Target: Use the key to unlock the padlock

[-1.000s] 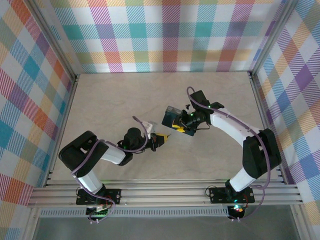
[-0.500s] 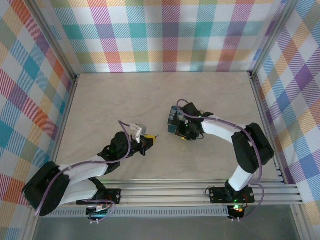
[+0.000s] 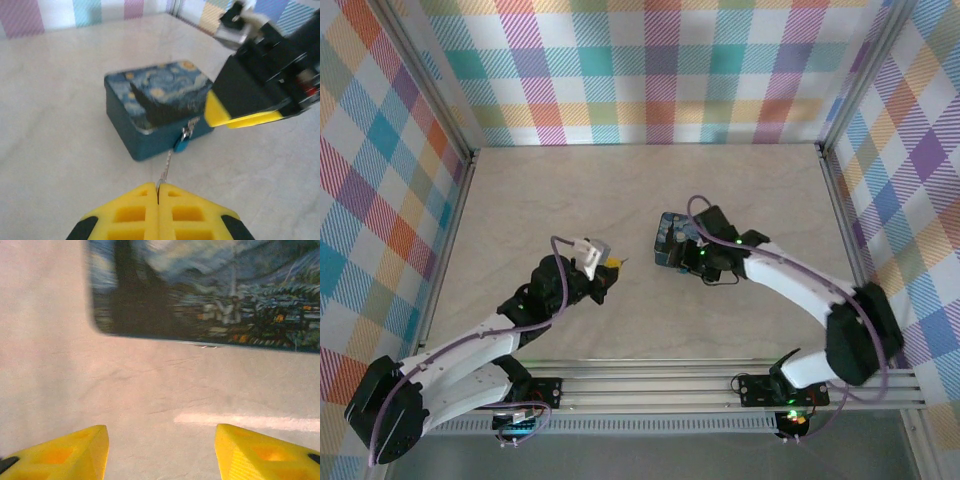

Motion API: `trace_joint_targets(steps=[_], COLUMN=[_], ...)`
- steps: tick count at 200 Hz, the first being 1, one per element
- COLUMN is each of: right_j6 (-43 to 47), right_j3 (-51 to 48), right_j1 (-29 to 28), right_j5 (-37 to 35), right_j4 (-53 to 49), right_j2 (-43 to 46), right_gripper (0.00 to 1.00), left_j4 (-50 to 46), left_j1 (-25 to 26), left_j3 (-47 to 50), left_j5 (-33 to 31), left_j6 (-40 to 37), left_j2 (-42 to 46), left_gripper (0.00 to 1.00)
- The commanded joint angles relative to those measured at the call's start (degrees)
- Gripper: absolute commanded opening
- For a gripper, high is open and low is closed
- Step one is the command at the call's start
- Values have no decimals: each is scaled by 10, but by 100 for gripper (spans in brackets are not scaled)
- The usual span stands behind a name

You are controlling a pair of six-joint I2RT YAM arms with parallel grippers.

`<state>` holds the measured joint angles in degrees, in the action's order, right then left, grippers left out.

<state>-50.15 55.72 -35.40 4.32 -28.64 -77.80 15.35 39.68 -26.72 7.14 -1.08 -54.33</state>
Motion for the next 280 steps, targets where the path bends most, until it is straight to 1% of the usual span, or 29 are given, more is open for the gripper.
trace_joint_targets(steps=[1,12,26,46,61,79,94,106,124,152,180,196,208,251,280], right_j6=[-46,-65,-95,-131,-139,-144,-164,-178,-175,-172,-165,-162,-163,-166,-155], right_j3=[26,33,41,54,72,78,60,50,60,81,109,121,125,118,120], right_j1=[-15,-30,-48,-69,-78,-80,-80,-79,-76,-63,-49,-48,-48,-47,-47], right_j5=[25,23,31,43,56,69,69,71,70,73,90,93,99,102,102], right_j4=[-16,-2,20,59,70,73,103,123,123,119,109,107,109,116,116], right_j2=[59,77,80,64,40,19,16,11,0,-20,-44,-56,-63,-65,-62], right_gripper=[58,57,58,58,59,59,58,55,51,48,37,35,30,0,0], left_j4=[-5,-7,-11,0,0,3,9,6,6,15,29,34,35,34,30], left_j1=[6,13,29,49,64,70,77,86,92,99,100,101,101,106,119], left_j3=[-46,-66,-89,-99,-102,-104,-107,-114,-126,-123,-108,-105,-104,-107,-107], left_j5=[-9,-8,-23,-40,-56,-72,-78,-79,-81,-90,-99,-99,-99,-109,-124], left_j6=[-73,-93,-113,-139,-157,-168,-171,-177,-182,-181,-179,-179,-180,-198,-214], left_j2=[-19,-43,-67,-79,-81,-86,-88,-88,-98,-111,-111,-111,-113,-133,-146], left_gripper=[0,0,0,0,0,0,0,0,0,0,0,0,0,0,0])
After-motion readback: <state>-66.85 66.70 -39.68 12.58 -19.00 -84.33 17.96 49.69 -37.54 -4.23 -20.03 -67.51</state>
